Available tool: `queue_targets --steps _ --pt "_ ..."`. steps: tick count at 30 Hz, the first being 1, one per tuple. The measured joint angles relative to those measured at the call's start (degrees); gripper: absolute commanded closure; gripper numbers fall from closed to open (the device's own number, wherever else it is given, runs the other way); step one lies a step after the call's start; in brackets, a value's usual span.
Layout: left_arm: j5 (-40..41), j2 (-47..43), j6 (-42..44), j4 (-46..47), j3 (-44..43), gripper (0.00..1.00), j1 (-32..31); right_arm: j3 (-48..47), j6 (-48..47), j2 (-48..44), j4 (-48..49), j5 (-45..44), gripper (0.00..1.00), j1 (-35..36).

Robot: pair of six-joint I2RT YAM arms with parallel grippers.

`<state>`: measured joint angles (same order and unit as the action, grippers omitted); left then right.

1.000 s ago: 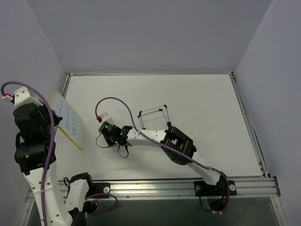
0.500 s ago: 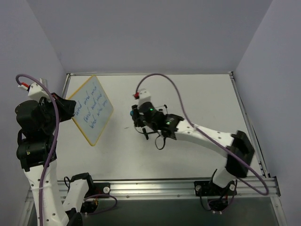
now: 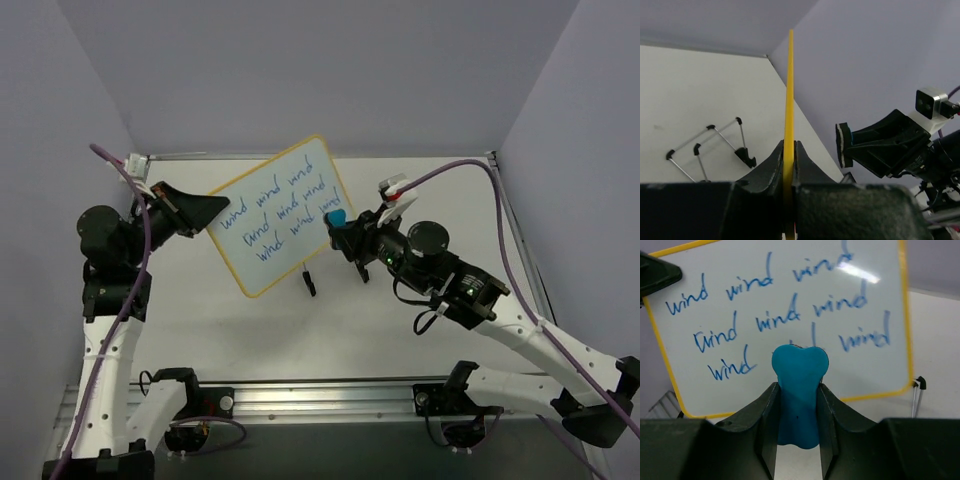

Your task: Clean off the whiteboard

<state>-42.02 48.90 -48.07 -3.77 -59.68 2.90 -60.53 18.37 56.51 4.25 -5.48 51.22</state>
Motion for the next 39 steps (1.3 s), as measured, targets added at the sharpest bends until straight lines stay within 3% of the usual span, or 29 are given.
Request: queue_targets --steps 5,9,23,39 --pt "5.8 2.6 -0.8 1.3 2.1 0.98 -14.8 -0.3 -1.7 5.2 0.8 -1.6 0.94 7.7" --pt "10.7 3.1 -1.0 1.4 3.9 0.98 -20.3 -2.7 -2.4 11.1 0.9 -5.9 0.94 13.6" --pt "17.4 3.1 -1.2 1.8 8.1 0.98 -23.5 -7.9 -0.7 19.5 3.3 -12.7 0.95 18.6" --pt "19.1 3.0 0.4 1.3 8.7 0.98 -23.9 -8.5 -0.9 21.8 4.6 -15.5 0.95 17.3"
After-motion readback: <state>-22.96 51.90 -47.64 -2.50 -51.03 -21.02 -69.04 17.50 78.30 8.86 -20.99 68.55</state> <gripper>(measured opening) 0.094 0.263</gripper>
